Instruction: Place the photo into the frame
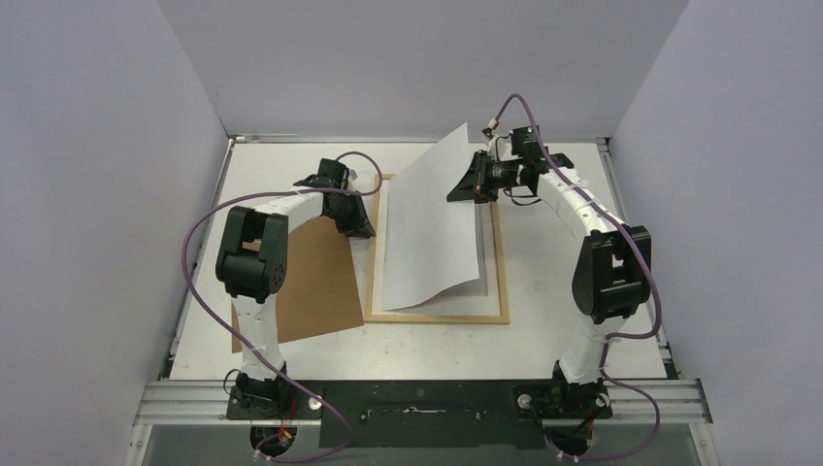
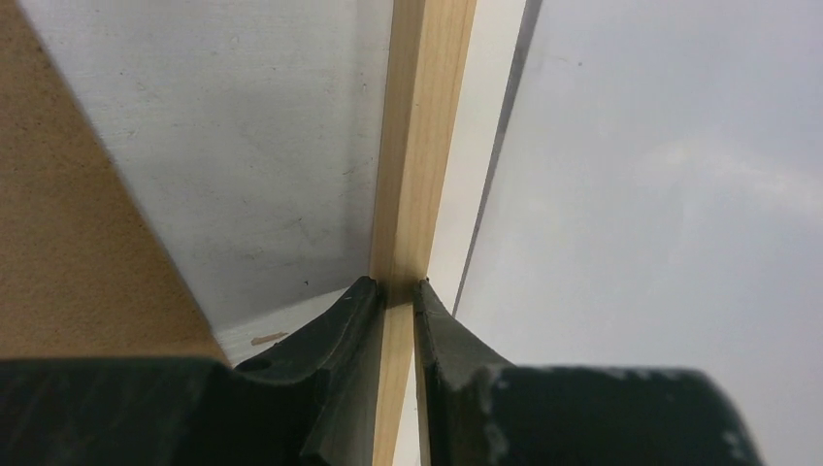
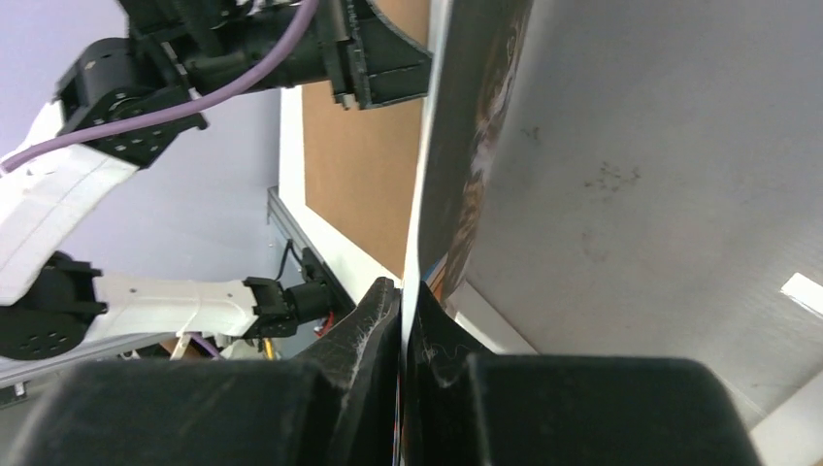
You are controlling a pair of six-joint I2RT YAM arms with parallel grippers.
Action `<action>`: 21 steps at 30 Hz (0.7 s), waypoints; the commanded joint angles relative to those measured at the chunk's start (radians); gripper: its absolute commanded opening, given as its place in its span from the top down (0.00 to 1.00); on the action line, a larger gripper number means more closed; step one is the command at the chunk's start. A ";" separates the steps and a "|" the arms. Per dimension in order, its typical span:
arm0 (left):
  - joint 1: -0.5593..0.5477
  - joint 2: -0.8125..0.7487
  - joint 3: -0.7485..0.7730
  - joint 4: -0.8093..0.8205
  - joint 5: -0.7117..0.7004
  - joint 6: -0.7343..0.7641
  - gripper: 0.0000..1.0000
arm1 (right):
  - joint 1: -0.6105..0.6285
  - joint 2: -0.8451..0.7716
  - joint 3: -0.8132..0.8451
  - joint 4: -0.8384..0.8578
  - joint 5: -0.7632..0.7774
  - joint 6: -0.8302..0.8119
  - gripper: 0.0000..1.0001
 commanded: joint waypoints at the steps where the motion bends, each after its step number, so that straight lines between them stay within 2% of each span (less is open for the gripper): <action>1: 0.008 0.040 0.024 0.048 0.007 -0.008 0.85 | 0.002 -0.101 -0.012 0.135 -0.072 0.086 0.96; 4: 0.013 0.047 0.023 0.055 0.013 -0.015 0.85 | 0.006 -0.101 -0.026 0.184 -0.088 0.129 0.96; 10: 0.017 0.056 0.020 0.061 0.018 -0.021 0.86 | 0.019 -0.109 -0.064 0.394 -0.133 0.283 0.95; 21: 0.026 0.062 0.021 0.063 0.031 -0.022 0.86 | 0.041 -0.038 -0.058 0.385 -0.159 0.203 0.95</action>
